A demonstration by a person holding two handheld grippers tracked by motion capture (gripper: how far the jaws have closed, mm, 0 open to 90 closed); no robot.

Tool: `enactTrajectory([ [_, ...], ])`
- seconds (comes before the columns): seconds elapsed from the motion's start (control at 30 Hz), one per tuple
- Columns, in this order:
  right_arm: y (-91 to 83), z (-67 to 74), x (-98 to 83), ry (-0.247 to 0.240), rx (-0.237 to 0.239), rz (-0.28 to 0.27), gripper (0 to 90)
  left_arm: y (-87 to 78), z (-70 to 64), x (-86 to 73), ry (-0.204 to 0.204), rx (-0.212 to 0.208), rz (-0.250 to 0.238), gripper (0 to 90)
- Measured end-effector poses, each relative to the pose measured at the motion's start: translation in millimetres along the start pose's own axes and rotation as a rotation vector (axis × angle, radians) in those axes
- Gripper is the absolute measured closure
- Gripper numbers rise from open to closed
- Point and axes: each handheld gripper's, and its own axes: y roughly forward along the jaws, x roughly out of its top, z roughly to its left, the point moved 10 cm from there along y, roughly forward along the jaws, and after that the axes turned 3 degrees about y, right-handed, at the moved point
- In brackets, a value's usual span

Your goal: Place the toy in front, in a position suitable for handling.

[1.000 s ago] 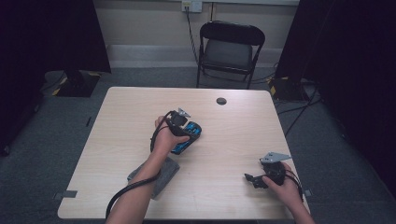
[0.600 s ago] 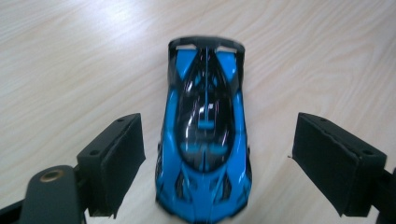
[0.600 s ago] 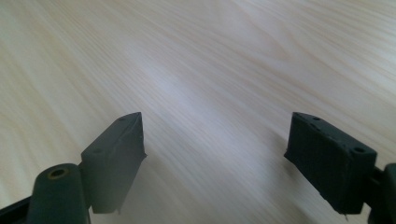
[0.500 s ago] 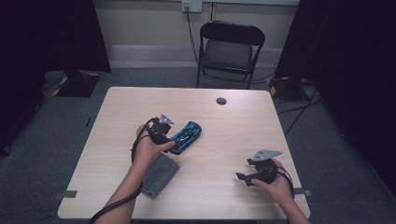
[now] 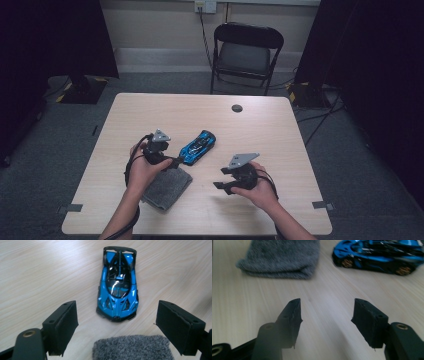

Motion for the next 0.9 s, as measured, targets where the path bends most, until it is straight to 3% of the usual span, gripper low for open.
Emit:
enactTrajectory([
  [0.13,15.4,18.6,16.1,0.009,0.047,-0.005,46.1,-6.2,6.4,-2.6,0.001,0.013,-0.007,17.3],
  [0.2,24.1,27.9,22.6,-0.002,0.065,0.000,46.8,-8.0,7.4,-4.9,-0.026,0.012,-0.013,17.2],
  [0.27,33.8,35.9,29.2,-0.015,0.071,0.006,46.5,-7.5,8.2,-8.9,-0.010,0.018,0.000,17.4],
  [0.33,43.2,44.9,37.7,-0.004,0.094,-0.008,46.1,-7.5,9.3,-11.5,-0.020,0.021,0.001,17.5],
  [0.67,79.5,76.9,56.8,-0.002,0.127,-0.032,40.9,-8.9,13.5,-23.8,-0.017,0.022,0.021,16.6],
  [0.9,100.4,97.0,62.8,-0.024,0.133,-0.011,39.1,-16.5,21.8,-22.5,-0.046,0.038,-0.008,16.6],
])
